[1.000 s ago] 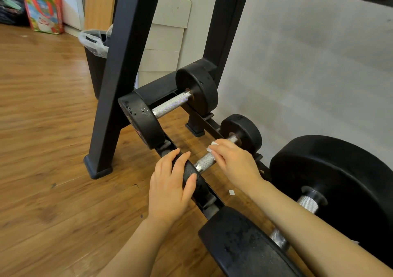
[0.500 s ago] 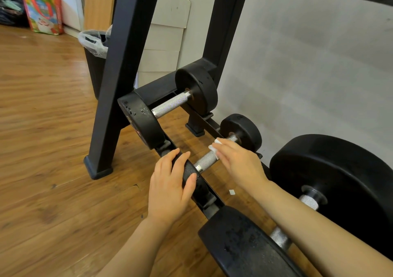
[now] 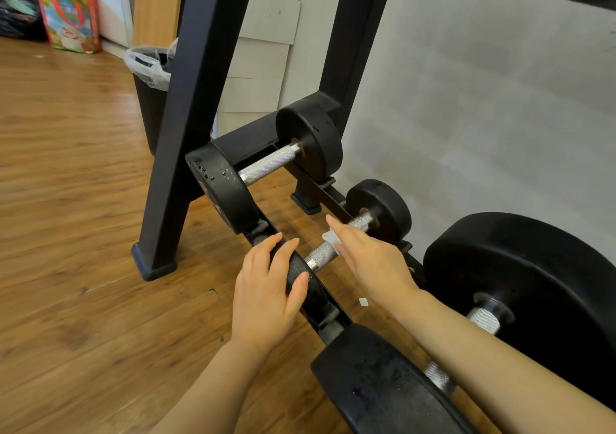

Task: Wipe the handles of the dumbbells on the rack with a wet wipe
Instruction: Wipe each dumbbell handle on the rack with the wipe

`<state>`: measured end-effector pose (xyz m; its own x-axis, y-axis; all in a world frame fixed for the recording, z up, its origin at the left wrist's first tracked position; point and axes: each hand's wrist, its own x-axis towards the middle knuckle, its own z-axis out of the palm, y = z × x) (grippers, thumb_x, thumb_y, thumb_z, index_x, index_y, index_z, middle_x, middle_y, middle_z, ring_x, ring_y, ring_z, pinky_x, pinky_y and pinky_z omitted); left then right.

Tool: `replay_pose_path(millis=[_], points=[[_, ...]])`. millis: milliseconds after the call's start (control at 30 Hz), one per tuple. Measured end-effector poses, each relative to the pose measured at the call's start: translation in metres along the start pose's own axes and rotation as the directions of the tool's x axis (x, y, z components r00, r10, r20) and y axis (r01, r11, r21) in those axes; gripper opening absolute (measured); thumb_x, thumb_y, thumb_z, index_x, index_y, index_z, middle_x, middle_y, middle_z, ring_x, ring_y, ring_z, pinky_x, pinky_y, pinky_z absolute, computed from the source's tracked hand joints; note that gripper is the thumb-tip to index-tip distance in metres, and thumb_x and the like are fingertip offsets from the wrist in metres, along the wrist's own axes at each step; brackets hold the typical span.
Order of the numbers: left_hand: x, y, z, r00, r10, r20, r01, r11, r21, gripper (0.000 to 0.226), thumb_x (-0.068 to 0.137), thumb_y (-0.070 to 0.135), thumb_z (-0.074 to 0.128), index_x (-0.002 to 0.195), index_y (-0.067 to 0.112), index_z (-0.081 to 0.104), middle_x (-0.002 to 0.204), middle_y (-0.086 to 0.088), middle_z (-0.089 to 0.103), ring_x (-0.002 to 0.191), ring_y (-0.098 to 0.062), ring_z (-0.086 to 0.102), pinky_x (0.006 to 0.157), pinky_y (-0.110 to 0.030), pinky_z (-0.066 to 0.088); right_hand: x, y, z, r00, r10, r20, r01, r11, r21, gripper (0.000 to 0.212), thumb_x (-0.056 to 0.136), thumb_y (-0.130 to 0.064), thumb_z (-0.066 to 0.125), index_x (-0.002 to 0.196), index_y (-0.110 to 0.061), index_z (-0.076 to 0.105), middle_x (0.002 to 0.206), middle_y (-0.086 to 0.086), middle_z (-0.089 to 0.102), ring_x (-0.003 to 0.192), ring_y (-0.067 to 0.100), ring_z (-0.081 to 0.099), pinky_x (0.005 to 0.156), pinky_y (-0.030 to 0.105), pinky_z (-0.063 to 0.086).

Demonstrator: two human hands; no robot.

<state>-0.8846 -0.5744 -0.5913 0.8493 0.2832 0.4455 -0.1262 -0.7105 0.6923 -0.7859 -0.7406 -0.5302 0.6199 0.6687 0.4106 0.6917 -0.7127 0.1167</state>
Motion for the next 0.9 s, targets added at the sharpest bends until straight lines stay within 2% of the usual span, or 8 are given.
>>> replay_pose_path(millis=[33,167,367,433,533,667,833,900], points=[[0.000,0.000,0.000,1.000,-0.001,0.000,0.001,1.000,-0.002,0.057,0.094,0.048,0.037,0.138,0.016,0.053,0.142,-0.006,0.048,0.132,-0.024,0.042,0.103,-0.043,0.039,0.000,0.000,0.001,1.000,0.001,-0.007,-0.001,1.000,0.010,0.056,0.082,-0.016,0.077,0.134,-0.012,0.055,0.108,0.001,0.072,0.063,0.012,0.070,0.045,0.026,0.055],[0.000,0.000,0.000,1.000,-0.005,0.002,0.005,1.000,-0.006,0.058,0.094,0.049,0.036,0.139,0.016,0.053,0.142,-0.006,0.048,0.132,-0.024,0.042,0.104,-0.043,0.040,-0.001,0.003,0.005,1.000,-0.022,0.011,0.022,1.000,0.006,0.053,0.077,-0.010,0.081,0.126,-0.012,0.062,0.125,0.005,0.065,0.085,0.019,0.073,0.057,0.033,0.061],[0.000,0.000,0.000,1.000,0.001,-0.004,-0.001,1.000,0.000,0.057,0.094,0.048,0.037,0.138,0.016,0.053,0.142,-0.006,0.049,0.131,-0.024,0.042,0.104,-0.042,0.039,-0.001,0.001,0.002,0.995,-0.086,0.047,0.082,0.994,0.074,0.046,0.082,-0.009,0.075,0.126,-0.015,0.062,0.129,0.004,0.063,0.088,0.020,0.072,0.060,0.036,0.061],[0.000,0.000,0.000,1.000,0.000,-0.003,0.000,1.000,0.004,0.057,0.094,0.049,0.036,0.138,0.016,0.053,0.142,-0.006,0.048,0.132,-0.023,0.042,0.104,-0.041,0.038,0.000,0.004,0.002,0.998,-0.041,0.044,0.038,0.997,0.067,0.043,0.085,-0.012,0.072,0.127,-0.014,0.062,0.129,0.003,0.063,0.088,0.020,0.072,0.060,0.036,0.061],[0.000,0.001,0.000,1.000,-0.002,0.001,0.002,1.000,0.003,0.058,0.094,0.049,0.036,0.139,0.016,0.053,0.143,-0.006,0.048,0.132,-0.023,0.041,0.105,-0.041,0.037,0.002,0.006,-0.001,0.999,0.038,0.034,-0.042,0.991,0.130,0.037,0.092,-0.016,0.066,0.129,-0.015,0.062,0.130,0.000,0.062,0.099,0.019,0.070,0.075,0.037,0.061],[0.000,0.000,0.000,1.000,0.001,-0.005,-0.001,1.000,0.001,0.057,0.094,0.048,0.037,0.138,0.016,0.053,0.141,-0.006,0.049,0.131,-0.024,0.043,0.103,-0.042,0.039,-0.002,0.004,-0.008,0.994,-0.039,0.104,0.014,0.974,0.228,0.039,0.096,-0.017,0.059,0.135,-0.017,0.057,0.137,-0.001,0.057,0.117,0.016,0.061,0.096,0.029,0.049],[0.000,0.000,0.000,1.000,0.011,-0.007,-0.011,1.000,0.004,0.057,0.094,0.047,0.038,0.138,0.015,0.053,0.141,-0.007,0.049,0.131,-0.024,0.042,0.103,-0.041,0.038,0.001,0.013,-0.010,0.983,0.166,0.078,-0.181,0.953,0.245,0.041,0.097,-0.018,0.057,0.137,-0.018,0.055,0.139,-0.003,0.055,0.124,0.014,0.054,0.105,0.024,0.037],[0.000,-0.001,0.000,1.000,0.013,-0.010,-0.013,1.000,0.004,0.057,0.094,0.047,0.038,0.137,0.014,0.053,0.140,-0.007,0.050,0.130,-0.024,0.042,0.103,-0.042,0.039,0.000,0.006,-0.008,0.990,0.082,0.117,-0.111,0.956,0.273,0.042,0.097,-0.016,0.057,0.138,-0.017,0.053,0.141,-0.001,0.053,0.128,0.015,0.052,0.109,0.027,0.037]])
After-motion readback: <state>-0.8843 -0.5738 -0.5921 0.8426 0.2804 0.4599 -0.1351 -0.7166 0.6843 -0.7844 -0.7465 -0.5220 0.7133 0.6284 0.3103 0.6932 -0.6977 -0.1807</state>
